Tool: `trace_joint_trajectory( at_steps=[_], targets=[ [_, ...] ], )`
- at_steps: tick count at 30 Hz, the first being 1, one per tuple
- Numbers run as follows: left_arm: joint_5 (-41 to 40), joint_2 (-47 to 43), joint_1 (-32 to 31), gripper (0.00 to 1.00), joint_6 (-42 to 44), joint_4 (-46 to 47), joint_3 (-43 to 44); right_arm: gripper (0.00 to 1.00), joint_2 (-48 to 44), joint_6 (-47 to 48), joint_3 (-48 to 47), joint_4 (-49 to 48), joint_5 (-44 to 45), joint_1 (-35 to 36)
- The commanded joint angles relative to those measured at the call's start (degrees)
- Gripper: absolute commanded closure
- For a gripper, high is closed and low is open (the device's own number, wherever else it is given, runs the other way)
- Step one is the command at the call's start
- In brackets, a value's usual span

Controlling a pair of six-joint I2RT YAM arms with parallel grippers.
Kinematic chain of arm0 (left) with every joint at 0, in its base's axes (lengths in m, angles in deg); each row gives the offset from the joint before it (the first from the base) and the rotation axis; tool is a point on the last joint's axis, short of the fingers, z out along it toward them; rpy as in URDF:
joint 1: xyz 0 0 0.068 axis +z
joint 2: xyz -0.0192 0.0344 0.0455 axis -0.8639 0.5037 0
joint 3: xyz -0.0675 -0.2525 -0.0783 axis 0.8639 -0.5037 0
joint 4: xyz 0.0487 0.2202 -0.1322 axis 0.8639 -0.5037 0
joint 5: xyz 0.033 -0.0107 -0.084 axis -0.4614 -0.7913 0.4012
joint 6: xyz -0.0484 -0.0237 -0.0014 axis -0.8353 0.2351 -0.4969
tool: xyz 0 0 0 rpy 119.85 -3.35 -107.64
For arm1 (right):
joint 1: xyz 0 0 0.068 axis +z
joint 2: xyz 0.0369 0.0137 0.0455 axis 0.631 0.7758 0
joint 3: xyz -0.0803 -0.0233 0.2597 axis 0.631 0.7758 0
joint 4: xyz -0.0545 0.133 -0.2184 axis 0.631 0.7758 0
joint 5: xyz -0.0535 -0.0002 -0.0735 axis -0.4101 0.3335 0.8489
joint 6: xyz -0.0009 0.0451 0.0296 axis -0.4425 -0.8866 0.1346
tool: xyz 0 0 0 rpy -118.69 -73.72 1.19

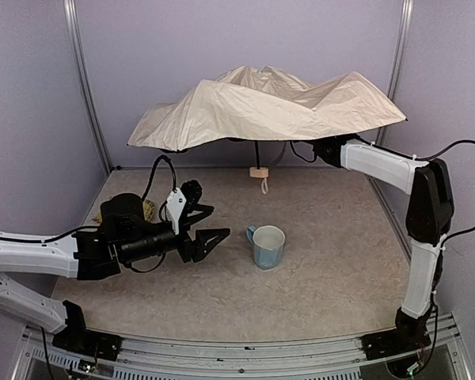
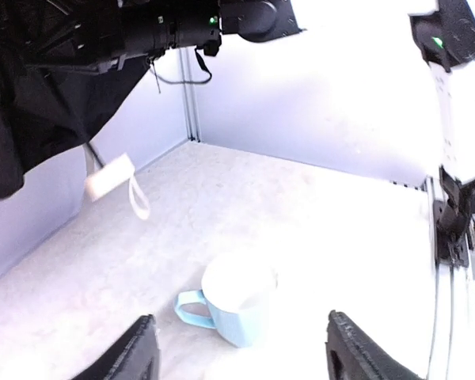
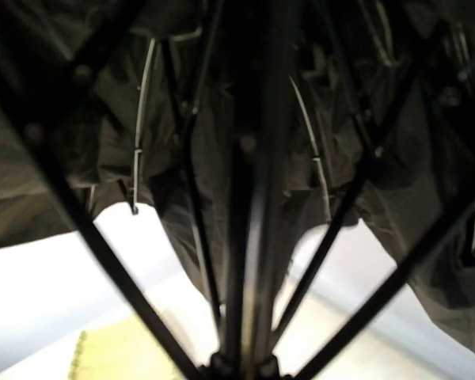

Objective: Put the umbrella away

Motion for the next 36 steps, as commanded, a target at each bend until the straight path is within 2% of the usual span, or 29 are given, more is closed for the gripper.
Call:
trace_joint_trajectory(
  at_steps=[1, 2, 5, 7, 12, 15, 17, 21, 27, 29, 36],
  targets=[
    [6.9, -7.1, 0.9, 0.24, 3.9, -4.6, -1.1, 1.00, -8.3, 2.9, 0.6, -6.3, -6.3, -5.6],
    [11.1, -8.8, 2.0, 0.19, 3.9, -5.9, -1.6, 1.00, -9.3, 5.4, 1.7, -5.9, -8.3, -7.4],
    [33.8, -13.4, 8.8, 0.10, 3.8, -8.7, -3.3, 1.00, -13.5, 14.9, 5.4, -2.5, -11.5, -11.5],
    [40.1, -15.6, 10.9, 0.10, 3.0, -8.3, -4.1, 1.00, -15.6, 22.2, 6.9, 1.8, -12.0, -13.4],
    [32.3, -18.5, 12.9, 0.11, 1.6, -4.5, -3.9, 1.00, -18.3, 40.6, 8.9, 14.2, -13.4, -15.3],
    [16.2, -17.6, 14.9, 0.09, -5.6, 4.9, -2.0, 1.00, -20.4, 44.9, 11.9, 16.5, -17.9, -14.1],
    [10.5, -15.4, 18.3, 0.08, -10.7, 8.7, 0.5, 1.00, -21.8, 47.6, 14.5, 16.5, -19.6, -11.6],
    [10.6, -6.8, 23.1, 0.02, -16.1, 15.3, 4.4, 1.00, -23.2, 48.8, 17.8, 13.4, -21.2, -4.5],
    [18.5, 6.1, 21.5, 0.01, -19.3, 27.0, 8.3, 1.00, -21.8, 48.5, 17.0, 11.6, -23.3, 5.2],
    [19.4, 7.9, 19.4, 0.01, -17.0, 29.9, 8.9, 1.00, -20.9, 48.8, 16.1, 12.2, -23.1, 7.1],
    [18.5, 10.3, 12.2, 0.01, -6.3, 30.1, 13.8, 1.00, -15.8, 49.3, 12.0, 14.3, -22.7, 11.9]
  ],
)
